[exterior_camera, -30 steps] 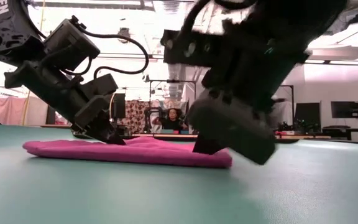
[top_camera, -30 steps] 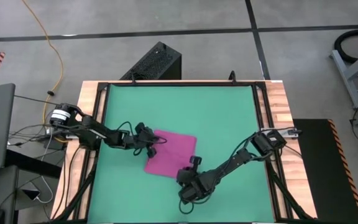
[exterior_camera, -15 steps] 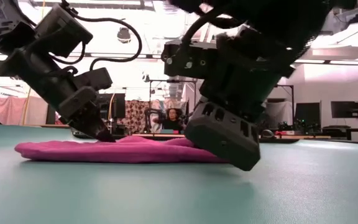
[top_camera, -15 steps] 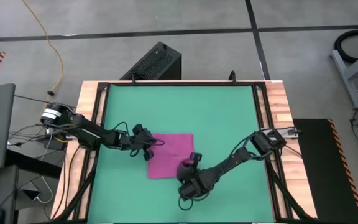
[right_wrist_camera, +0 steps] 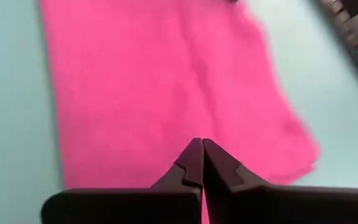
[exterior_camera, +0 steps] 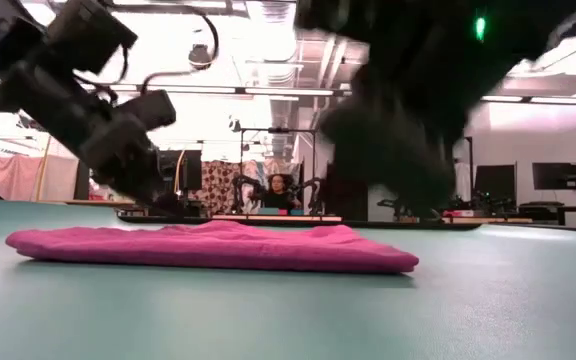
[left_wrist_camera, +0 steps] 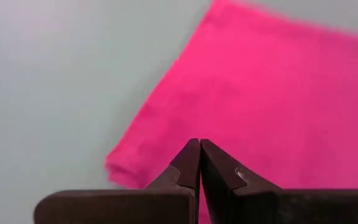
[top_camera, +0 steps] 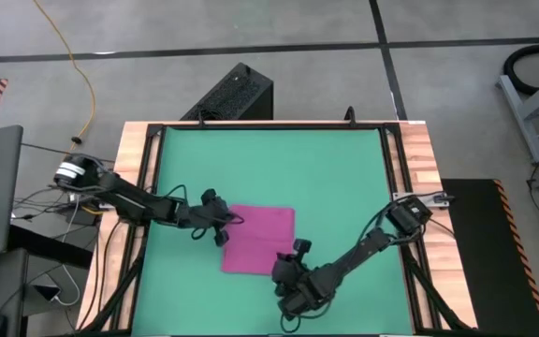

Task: Roll towel
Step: Fold the pink towel

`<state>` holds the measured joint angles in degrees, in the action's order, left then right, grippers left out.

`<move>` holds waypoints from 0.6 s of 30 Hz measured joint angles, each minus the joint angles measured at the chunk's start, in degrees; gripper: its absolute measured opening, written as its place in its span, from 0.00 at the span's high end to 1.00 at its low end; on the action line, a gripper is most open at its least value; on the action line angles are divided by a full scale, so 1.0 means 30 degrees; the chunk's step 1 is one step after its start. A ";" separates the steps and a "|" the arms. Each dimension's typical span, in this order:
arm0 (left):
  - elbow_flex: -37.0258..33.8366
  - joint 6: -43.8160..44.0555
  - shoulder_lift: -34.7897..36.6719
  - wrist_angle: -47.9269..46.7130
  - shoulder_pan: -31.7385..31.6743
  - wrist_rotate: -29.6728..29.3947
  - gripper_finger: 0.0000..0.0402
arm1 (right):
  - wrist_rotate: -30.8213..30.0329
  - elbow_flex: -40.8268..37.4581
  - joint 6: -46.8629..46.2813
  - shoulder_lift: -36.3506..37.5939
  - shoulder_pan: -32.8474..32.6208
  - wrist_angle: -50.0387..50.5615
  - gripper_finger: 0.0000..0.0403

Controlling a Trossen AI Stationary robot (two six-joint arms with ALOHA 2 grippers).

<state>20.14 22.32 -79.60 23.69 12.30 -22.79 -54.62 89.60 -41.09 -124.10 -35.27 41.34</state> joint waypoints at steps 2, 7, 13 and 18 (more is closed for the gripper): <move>0.0000 -0.0383 0.1227 -0.0126 0.0826 0.0017 1.00 | -0.0609 0.0029 -0.0213 0.0592 -0.0469 0.0337 0.94; 0.0015 -0.2878 0.4782 -0.0169 0.4148 0.1510 1.00 | -0.1148 0.0036 -0.2043 0.1400 -0.2056 0.1448 0.93; 0.0015 -0.4449 0.5891 -0.0131 0.8299 0.1362 0.96 | -0.1968 -0.0675 -0.7180 0.1475 -0.4030 0.3087 0.87; 0.0152 -0.6197 0.5988 0.1144 1.0603 0.0720 0.84 | -0.5712 -0.3892 -1.4730 0.2337 -0.6154 0.4377 0.80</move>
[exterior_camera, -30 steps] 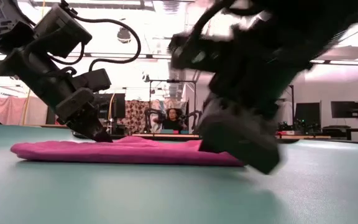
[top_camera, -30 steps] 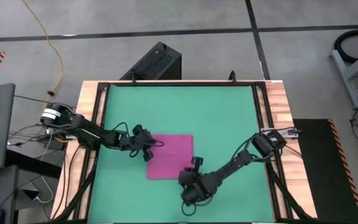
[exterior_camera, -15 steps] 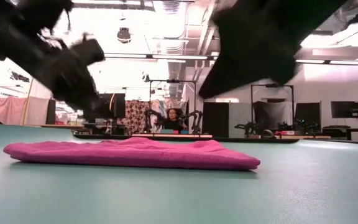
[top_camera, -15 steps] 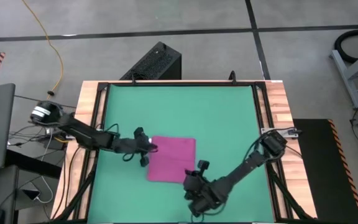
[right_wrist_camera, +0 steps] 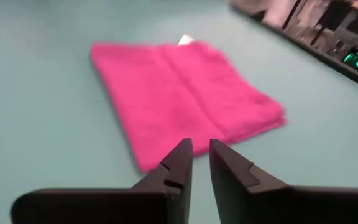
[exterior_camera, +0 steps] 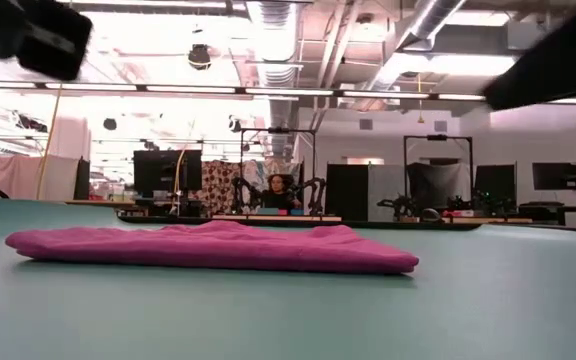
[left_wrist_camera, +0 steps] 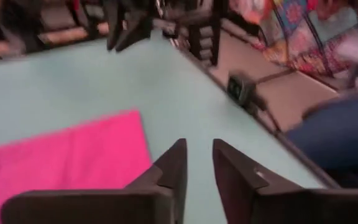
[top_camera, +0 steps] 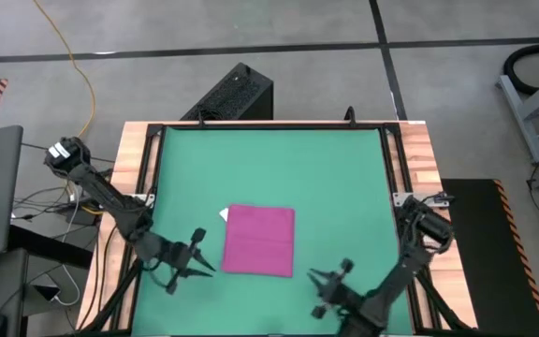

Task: Roll towel
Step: Fold the pink towel

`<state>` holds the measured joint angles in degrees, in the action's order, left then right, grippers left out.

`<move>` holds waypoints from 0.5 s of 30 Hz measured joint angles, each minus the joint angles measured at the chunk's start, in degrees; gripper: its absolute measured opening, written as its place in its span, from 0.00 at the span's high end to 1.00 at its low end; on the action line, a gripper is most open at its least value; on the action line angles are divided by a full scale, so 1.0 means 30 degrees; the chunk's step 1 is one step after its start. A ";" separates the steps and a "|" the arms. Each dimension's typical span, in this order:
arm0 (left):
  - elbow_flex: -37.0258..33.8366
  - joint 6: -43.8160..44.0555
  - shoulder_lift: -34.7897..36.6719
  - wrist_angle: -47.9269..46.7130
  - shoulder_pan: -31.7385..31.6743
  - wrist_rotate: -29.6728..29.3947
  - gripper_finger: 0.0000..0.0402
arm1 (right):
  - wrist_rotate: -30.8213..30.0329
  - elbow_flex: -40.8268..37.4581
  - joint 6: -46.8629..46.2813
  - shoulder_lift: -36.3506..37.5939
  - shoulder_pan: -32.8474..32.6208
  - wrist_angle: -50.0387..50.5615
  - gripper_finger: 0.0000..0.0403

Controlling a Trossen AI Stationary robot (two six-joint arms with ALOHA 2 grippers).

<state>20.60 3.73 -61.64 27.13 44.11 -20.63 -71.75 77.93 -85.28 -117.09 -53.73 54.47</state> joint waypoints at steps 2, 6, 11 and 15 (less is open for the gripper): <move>0.1034 -0.0240 0.0486 0.0011 0.0598 -0.1856 0.79 | -0.0857 -0.1399 -0.3734 0.0853 -0.0617 0.1850 0.78; 0.4307 -0.2426 0.1975 -0.3730 0.1313 -0.4151 0.73 | -0.1565 -0.3000 -0.6211 0.3493 -0.0970 0.3837 0.78; 0.7507 -0.2526 0.2948 -0.9323 0.1583 -0.4455 0.72 | -0.3621 -0.3116 -0.1155 0.7356 -0.0987 0.3783 0.78; 0.7455 -0.1478 0.2831 -1.1978 0.1554 -0.4729 0.72 | -0.3764 -0.3252 0.1641 1.0199 -0.1524 0.3751 0.78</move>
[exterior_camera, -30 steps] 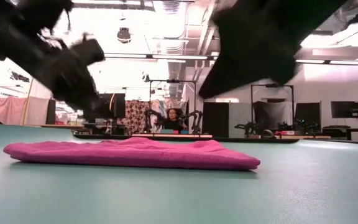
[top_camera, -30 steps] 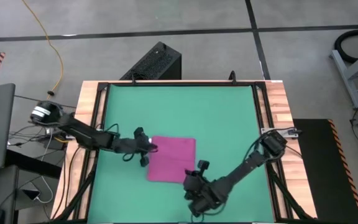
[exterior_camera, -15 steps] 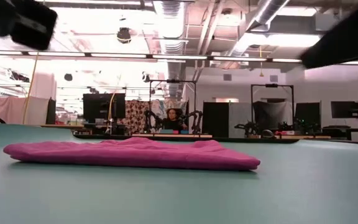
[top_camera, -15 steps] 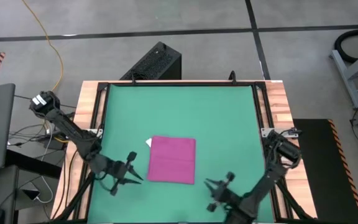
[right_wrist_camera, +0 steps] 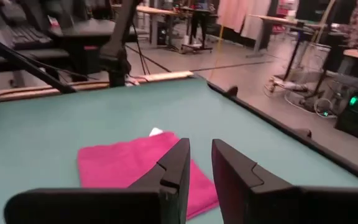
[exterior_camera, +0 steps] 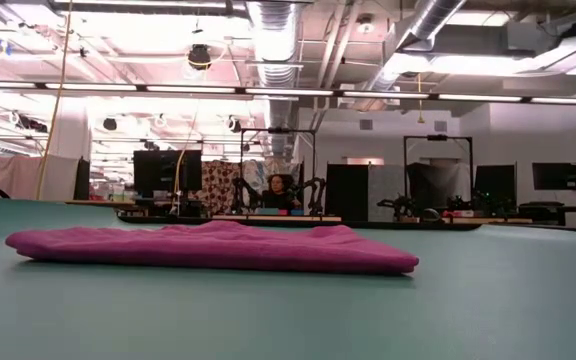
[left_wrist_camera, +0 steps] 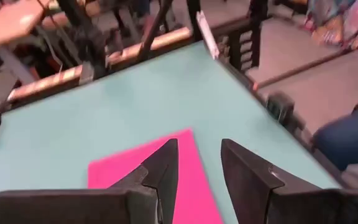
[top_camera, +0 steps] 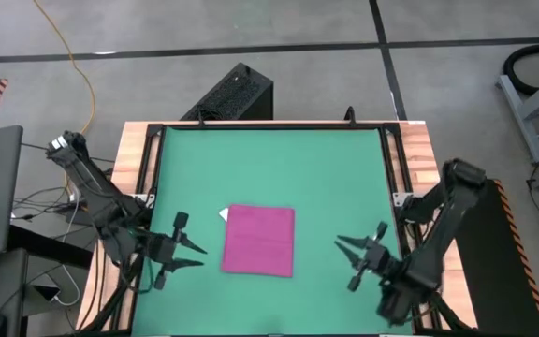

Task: Roll towel
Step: Fold the pink towel

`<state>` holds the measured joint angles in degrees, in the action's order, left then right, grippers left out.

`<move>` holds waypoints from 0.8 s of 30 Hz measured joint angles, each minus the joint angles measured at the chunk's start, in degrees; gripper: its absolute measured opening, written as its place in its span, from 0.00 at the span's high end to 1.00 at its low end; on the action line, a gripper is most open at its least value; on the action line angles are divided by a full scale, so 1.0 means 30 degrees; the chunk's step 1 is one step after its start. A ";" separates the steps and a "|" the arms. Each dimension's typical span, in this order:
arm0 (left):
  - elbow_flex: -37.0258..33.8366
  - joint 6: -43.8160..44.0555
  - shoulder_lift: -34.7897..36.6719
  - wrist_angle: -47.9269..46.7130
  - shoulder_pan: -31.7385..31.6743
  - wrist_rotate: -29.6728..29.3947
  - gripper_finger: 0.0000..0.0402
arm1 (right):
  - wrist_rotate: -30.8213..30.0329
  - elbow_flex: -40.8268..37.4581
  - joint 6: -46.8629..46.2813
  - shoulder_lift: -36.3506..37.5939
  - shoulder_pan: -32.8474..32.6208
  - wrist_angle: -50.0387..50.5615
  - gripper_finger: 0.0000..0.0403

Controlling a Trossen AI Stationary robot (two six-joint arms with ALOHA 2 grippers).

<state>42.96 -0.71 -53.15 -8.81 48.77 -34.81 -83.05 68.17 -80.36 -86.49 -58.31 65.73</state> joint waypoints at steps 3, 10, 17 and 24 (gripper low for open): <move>-0.0079 -0.0062 0.0009 0.0794 0.0000 0.0133 0.72 | 0.0012 -0.0713 0.1680 0.1948 -0.0599 -0.0114 0.79; 0.2011 -0.3467 0.1088 0.4155 -0.0095 0.5391 0.72 | 0.1149 -0.0681 0.7505 0.6396 -0.1121 -0.2484 0.94; 0.4775 -0.2167 0.2014 0.0009 -0.0765 0.5955 0.72 | 1.7361 -0.0882 2.6640 0.8786 0.3279 -2.0536 0.93; 0.1707 0.0391 0.1334 -0.2502 -0.0852 0.2353 0.72 | 1.9711 -0.1476 2.6786 0.6234 0.6832 -1.9355 0.86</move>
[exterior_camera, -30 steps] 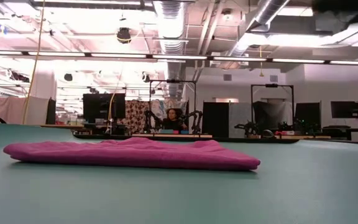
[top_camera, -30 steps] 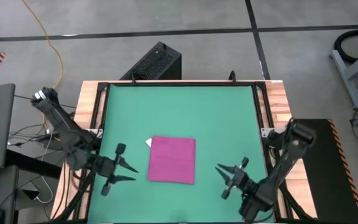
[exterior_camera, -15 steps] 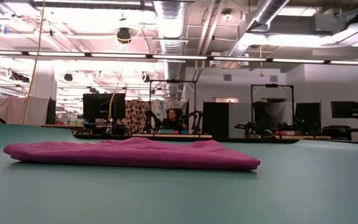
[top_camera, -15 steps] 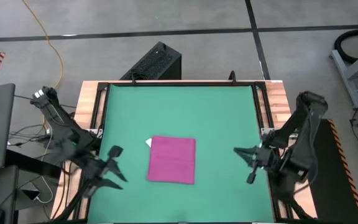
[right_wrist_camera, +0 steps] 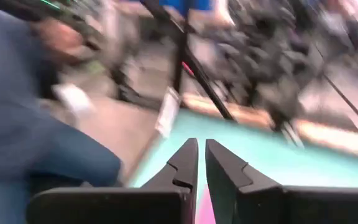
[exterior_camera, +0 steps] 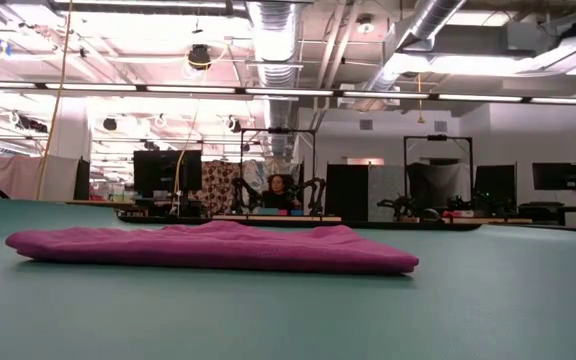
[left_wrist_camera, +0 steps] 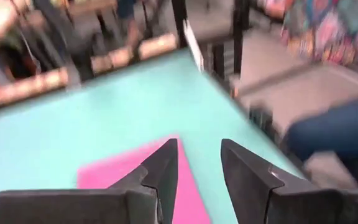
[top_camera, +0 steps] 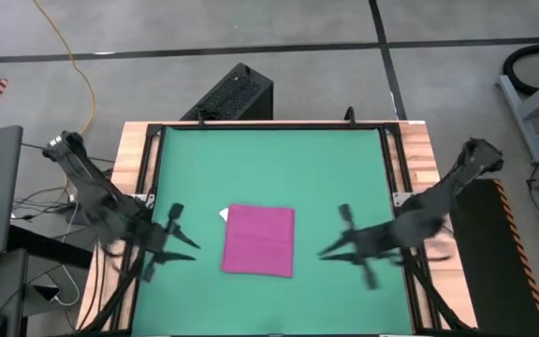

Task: Roll towel
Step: Fold the pink towel

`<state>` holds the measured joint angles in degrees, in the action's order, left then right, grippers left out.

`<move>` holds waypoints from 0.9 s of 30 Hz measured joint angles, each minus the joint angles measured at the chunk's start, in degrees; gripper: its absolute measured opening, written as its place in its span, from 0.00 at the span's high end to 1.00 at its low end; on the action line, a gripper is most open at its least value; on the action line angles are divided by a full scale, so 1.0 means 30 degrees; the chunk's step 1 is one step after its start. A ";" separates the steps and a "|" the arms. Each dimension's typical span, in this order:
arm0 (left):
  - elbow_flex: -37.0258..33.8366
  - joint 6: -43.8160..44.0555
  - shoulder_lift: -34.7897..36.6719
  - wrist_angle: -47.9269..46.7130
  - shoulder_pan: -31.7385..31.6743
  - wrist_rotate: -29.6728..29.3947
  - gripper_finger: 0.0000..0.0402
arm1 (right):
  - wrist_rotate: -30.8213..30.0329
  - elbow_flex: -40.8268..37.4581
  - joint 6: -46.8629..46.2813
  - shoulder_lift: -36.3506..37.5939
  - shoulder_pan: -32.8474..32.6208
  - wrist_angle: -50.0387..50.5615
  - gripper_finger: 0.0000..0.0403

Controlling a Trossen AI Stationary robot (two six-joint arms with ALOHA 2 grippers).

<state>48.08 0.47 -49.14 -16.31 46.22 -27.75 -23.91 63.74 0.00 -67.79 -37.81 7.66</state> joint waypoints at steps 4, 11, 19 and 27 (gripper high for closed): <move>-0.3659 0.0673 -0.0467 0.4674 0.0012 0.0970 0.72 | 0.0960 -0.1653 -0.0487 -0.3487 0.1251 -0.4084 0.86; -1.0305 0.0863 -0.1159 1.5013 0.0029 0.1727 0.72 | 0.0709 -0.4472 -0.0747 -0.8923 0.1511 -1.3378 0.86; -1.3672 0.1568 -0.2219 1.8971 0.0007 0.0292 0.72 | -0.2792 -0.8511 -0.1454 -1.3409 0.1552 -2.4620 0.86; -1.2354 0.2349 -0.5392 1.7238 0.0007 -0.0588 0.72 | -0.3017 -0.7889 -0.2680 -1.4690 0.1406 -2.4282 0.85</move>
<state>11.02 7.51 -65.32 35.40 46.24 -29.52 -32.97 40.08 -8.04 -111.86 -33.59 -65.18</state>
